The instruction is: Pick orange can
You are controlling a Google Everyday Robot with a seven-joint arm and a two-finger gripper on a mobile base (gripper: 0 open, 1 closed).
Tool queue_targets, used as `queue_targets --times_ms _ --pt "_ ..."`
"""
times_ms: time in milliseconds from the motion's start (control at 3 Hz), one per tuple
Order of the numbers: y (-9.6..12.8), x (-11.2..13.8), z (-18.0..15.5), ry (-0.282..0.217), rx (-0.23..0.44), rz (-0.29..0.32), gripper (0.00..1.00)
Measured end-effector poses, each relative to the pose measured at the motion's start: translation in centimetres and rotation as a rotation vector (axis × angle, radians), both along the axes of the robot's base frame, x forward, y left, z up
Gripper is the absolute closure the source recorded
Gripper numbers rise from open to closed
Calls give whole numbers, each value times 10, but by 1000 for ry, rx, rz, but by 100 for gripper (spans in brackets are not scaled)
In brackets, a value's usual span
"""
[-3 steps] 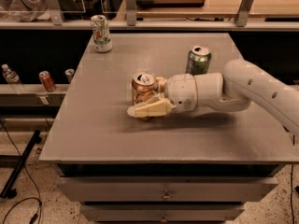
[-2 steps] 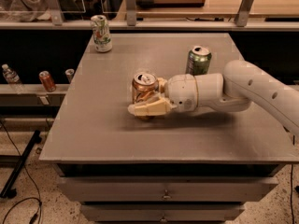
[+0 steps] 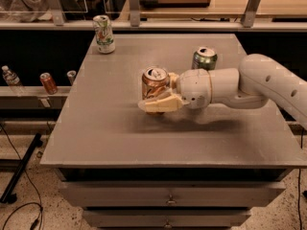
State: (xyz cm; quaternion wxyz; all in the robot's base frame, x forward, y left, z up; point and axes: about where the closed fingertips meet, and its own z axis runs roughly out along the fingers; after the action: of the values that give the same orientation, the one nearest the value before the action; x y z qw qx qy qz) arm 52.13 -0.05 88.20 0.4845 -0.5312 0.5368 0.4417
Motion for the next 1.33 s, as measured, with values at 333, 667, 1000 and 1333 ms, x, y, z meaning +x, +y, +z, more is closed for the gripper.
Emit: queue_targets --times_ms 333,667,1000,1333 --pt "-16 4 30 -64 -9 -19 100" --pt "-26 6 53 -105 -11 -21 100" --pt "-31 6 68 -121 -11 -1 100" --pt "-32 5 75 -126 -15 20 100"
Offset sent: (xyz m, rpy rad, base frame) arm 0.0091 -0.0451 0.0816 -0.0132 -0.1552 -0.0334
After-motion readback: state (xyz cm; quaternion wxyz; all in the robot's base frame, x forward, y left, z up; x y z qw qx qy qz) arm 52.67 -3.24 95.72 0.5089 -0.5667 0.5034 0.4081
